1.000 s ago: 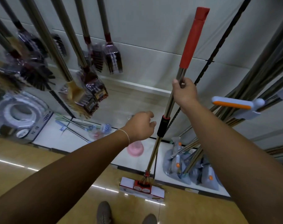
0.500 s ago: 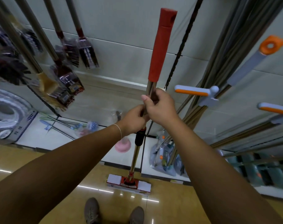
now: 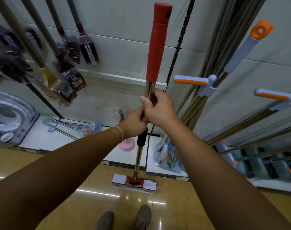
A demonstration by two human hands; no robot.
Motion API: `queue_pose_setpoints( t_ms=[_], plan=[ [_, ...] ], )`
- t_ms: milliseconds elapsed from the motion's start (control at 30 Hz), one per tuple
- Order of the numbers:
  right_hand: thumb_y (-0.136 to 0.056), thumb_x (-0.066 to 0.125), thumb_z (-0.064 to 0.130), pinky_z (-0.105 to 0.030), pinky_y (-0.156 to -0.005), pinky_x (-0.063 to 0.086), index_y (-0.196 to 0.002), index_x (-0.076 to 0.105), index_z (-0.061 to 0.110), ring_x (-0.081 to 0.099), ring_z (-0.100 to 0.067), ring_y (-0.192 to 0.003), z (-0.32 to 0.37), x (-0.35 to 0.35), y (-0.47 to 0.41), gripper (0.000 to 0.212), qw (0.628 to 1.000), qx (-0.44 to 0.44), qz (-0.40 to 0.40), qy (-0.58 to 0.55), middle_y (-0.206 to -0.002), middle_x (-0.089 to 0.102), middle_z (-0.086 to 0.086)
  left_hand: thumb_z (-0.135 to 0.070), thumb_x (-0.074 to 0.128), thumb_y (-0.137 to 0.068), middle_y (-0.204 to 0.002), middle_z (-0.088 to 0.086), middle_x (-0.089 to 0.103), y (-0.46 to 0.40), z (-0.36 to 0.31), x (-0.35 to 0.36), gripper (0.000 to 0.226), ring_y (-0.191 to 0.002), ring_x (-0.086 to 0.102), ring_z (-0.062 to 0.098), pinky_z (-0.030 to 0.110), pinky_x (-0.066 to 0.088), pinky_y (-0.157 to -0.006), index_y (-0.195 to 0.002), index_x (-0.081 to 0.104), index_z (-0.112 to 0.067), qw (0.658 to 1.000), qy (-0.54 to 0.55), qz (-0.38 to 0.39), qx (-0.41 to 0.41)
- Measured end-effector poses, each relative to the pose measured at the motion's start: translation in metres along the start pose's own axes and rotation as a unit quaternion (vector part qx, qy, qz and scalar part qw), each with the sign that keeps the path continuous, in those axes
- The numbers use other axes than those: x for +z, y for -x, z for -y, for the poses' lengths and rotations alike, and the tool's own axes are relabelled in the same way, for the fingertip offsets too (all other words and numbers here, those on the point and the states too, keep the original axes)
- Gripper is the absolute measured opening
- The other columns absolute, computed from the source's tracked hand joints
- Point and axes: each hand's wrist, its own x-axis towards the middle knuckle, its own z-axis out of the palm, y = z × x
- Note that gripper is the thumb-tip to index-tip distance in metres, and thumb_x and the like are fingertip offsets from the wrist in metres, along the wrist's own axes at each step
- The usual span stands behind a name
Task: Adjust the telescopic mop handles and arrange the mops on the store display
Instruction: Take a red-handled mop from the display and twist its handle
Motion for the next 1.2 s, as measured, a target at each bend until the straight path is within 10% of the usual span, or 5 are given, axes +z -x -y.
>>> queue_pose_setpoints(
  t_ms=[367,767,1000,1200],
  plan=[
    [-0.091,0.065,0.029,-0.033,-0.076,0.054,-0.099,0.065,0.014,0.065,-0.020,-0.083,0.039,0.025,0.066,0.018,0.996,0.048,-0.060,0.044,-0.088,0.069,-0.003,-0.034,0.037,-0.078,-0.083,0.005,0.062,0.055,0.012,-0.024,0.028,-0.084,0.063,0.028,0.047,0.054,-0.074,-0.097,0.051,-0.020,0.993,-0.001,0.094,0.072],
    [-0.093,0.063,0.020,-0.035,-0.085,0.056,-0.109,0.066,0.014,0.065,-0.016,-0.091,0.049,0.016,0.176,0.017,0.986,0.088,-0.138,-0.022,-0.099,0.070,-0.007,-0.026,0.039,-0.102,-0.097,0.001,0.062,0.125,-0.007,-0.007,0.020,-0.093,0.062,0.018,0.030,0.052,-0.082,-0.118,0.047,-0.019,0.962,-0.026,0.210,0.174],
    [-0.091,0.065,0.013,-0.035,-0.083,0.057,-0.105,0.065,0.019,0.067,-0.016,-0.087,0.063,-0.071,0.200,0.015,0.977,0.066,-0.198,-0.054,-0.087,0.068,0.005,-0.027,0.046,-0.100,-0.088,-0.007,0.058,0.129,-0.089,0.025,0.003,-0.080,0.055,0.005,0.011,0.041,-0.067,-0.098,0.045,-0.029,0.945,-0.028,0.219,0.240],
    [-0.093,0.064,0.009,-0.027,-0.075,0.058,-0.104,0.065,0.013,0.070,-0.019,-0.082,0.072,-0.188,0.237,0.012,0.957,0.043,-0.276,-0.078,-0.090,0.071,-0.010,-0.047,0.055,-0.091,-0.076,-0.002,0.063,0.126,-0.179,0.092,0.023,-0.070,0.059,0.009,0.036,0.050,-0.070,-0.087,0.059,-0.024,0.927,0.057,0.251,0.271]
  ],
)
